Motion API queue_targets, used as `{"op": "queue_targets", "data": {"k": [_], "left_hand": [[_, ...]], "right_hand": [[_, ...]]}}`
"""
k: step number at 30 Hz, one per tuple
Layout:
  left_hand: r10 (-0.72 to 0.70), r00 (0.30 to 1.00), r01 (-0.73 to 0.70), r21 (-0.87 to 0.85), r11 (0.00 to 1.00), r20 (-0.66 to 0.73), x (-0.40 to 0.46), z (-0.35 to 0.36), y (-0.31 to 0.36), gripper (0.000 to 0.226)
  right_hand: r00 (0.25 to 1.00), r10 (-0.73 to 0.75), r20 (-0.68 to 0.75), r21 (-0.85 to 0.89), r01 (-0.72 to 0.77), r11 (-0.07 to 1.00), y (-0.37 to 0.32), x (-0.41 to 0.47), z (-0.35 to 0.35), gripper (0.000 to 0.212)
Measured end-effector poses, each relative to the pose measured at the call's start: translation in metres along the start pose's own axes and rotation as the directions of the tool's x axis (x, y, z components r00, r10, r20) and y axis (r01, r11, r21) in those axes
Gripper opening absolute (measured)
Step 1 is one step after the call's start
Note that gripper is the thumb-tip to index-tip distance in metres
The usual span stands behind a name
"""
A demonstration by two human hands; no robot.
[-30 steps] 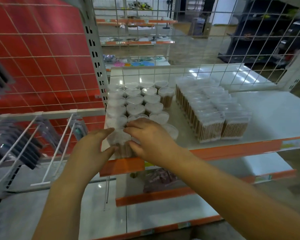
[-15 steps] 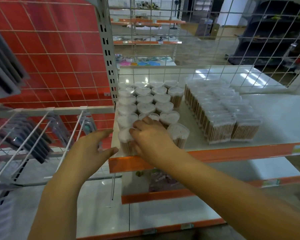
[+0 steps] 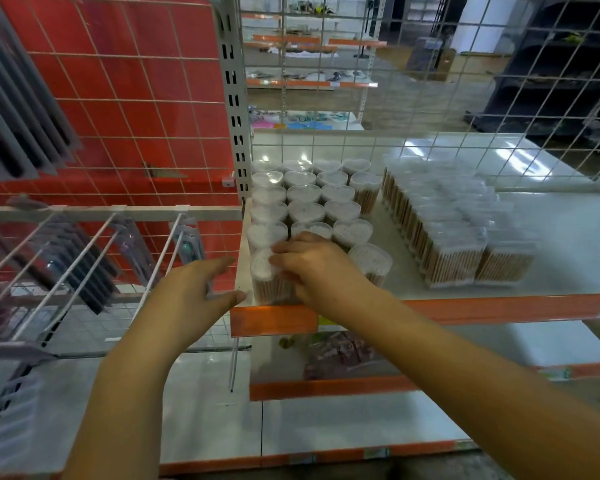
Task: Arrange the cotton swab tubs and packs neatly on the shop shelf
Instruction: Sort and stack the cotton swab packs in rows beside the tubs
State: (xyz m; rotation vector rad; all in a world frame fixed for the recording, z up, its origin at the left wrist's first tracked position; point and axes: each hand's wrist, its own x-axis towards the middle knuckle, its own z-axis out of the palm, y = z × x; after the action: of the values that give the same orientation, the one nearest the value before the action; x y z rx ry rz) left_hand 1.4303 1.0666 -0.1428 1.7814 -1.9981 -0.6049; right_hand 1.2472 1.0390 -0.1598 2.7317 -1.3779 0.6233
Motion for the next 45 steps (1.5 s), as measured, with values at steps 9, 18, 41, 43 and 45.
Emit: {"op": "queue_targets", "data": {"k": [9, 18, 41, 43, 45], "left_hand": [[0.001, 1.000, -0.001, -0.014, 1.000, 0.021, 0.005, 0.006, -0.006, 0.058], [0.072, 0.995, -0.069, -0.040, 0.997, 0.070, 0.020, 0.008, -0.007, 0.050], [0.145, 0.988, -0.134, -0.169, 0.976, 0.052, 0.045, 0.010, -0.013, 0.044], [0.147, 0.988, -0.136, -0.165, 0.977, 0.051, 0.044, 0.010, -0.012, 0.043], [0.153, 0.987, -0.142, -0.168, 0.975, 0.054, 0.043, 0.011, -0.011, 0.043]], "right_hand": [[0.982, 0.168, -0.091, 0.058, -0.163, 0.985, -0.019, 0.002, -0.010, 0.035], [0.976, 0.209, -0.069, -0.093, -0.214, 0.972, -0.031, 0.008, 0.003, 0.040], [0.984, 0.168, -0.060, -0.012, -0.169, 0.986, -0.015, 0.001, -0.001, 0.035], [0.976, 0.205, -0.071, -0.054, -0.209, 0.976, -0.021, 0.003, 0.001, 0.044], [0.975, 0.220, -0.046, -0.061, -0.222, 0.973, -0.023, 0.005, 0.002, 0.045]]}}
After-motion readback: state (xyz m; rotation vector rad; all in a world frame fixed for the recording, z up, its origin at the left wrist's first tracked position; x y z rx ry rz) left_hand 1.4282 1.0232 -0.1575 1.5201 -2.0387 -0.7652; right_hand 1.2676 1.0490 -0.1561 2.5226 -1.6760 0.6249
